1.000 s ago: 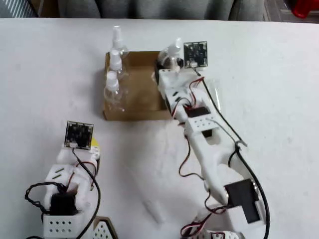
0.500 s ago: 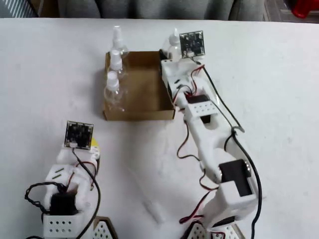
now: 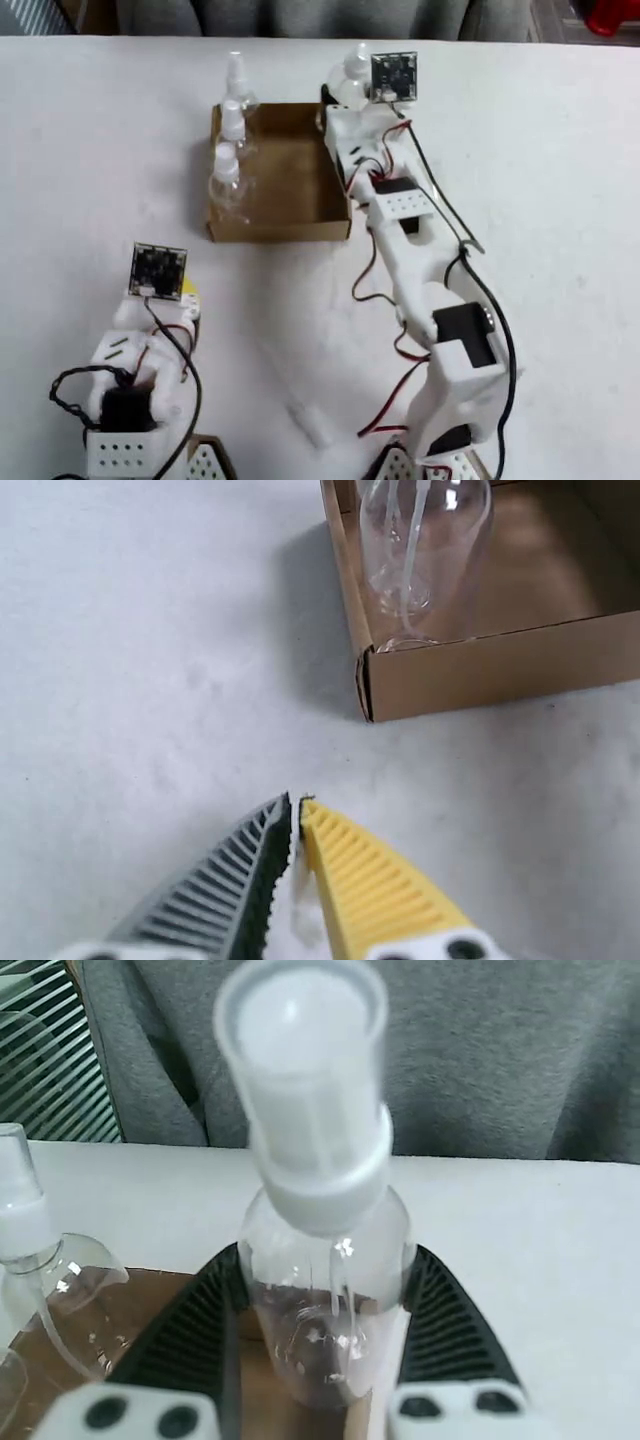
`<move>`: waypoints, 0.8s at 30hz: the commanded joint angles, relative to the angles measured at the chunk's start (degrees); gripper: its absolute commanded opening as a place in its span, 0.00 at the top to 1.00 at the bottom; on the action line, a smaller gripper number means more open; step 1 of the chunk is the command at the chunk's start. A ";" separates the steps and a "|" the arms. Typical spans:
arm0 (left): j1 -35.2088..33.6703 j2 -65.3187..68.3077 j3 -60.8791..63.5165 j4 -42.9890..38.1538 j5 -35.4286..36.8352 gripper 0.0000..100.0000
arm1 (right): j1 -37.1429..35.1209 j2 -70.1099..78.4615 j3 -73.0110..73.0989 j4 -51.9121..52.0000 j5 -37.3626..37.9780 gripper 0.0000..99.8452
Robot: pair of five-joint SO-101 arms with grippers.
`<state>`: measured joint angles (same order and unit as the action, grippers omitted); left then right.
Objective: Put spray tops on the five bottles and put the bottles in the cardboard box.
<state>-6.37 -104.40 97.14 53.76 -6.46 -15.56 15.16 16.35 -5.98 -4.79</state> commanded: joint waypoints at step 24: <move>-5.23 -0.31 -0.09 -6.95 -0.09 0.98 | -0.57 -18.59 13.27 -0.22 -1.14 0.99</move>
<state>-7.43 -104.40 97.14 51.30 -6.46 -15.74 1.45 29.54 -5.45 -5.41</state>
